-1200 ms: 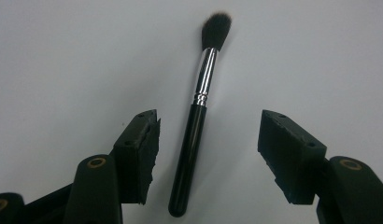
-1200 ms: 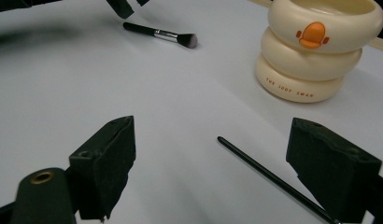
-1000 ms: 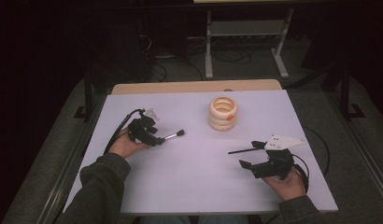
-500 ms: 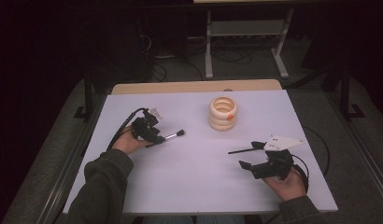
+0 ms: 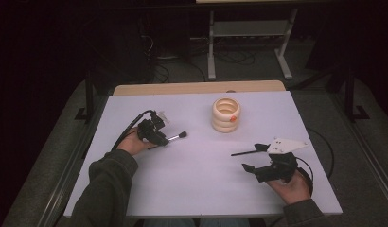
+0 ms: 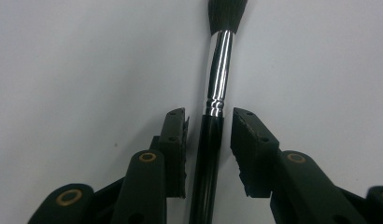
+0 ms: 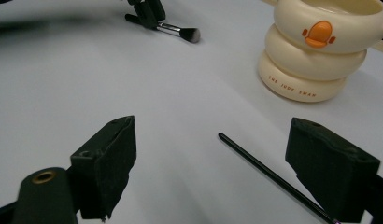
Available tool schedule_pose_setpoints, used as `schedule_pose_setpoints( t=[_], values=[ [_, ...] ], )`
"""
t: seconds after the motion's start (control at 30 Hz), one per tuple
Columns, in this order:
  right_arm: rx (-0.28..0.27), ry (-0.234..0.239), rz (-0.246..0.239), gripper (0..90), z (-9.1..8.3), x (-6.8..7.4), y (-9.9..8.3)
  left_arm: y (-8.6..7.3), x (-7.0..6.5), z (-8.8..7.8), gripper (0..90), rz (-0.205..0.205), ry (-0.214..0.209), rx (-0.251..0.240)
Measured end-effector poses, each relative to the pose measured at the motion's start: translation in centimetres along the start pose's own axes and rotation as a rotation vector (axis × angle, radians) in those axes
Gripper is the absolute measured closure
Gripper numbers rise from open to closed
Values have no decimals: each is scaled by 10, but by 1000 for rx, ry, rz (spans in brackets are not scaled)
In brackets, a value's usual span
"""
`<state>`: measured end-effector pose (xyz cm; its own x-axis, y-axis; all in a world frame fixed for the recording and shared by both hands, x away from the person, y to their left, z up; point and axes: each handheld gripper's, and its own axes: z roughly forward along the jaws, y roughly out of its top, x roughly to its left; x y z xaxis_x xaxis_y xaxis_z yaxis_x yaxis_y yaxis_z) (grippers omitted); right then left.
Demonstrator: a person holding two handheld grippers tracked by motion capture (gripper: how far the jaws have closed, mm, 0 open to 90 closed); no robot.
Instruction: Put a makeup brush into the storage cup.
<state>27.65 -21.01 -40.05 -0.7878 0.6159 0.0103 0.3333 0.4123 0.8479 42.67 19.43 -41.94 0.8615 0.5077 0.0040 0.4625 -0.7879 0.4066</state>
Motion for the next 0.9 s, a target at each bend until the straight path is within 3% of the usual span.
schedule_pose_setpoints(
  t=[0.17, 0.37, 0.57, 0.9],
  values=[
    [2, -1, -9, 154, 0, 0, 0, 1, 0, 3, 708, 4, -4, 12],
    [14, 7, -13, 172, 2, 1, 0, 8, -3, 3, 773, 38, 2, 72],
    [18, 10, -15, 173, 3, 1, 0, 12, -3, 4, 791, 27, 2, 104],
    [30, 26, -9, 184, 4, 1, -1, 14, -7, 3, 795, 25, 30, 114]
  ],
)
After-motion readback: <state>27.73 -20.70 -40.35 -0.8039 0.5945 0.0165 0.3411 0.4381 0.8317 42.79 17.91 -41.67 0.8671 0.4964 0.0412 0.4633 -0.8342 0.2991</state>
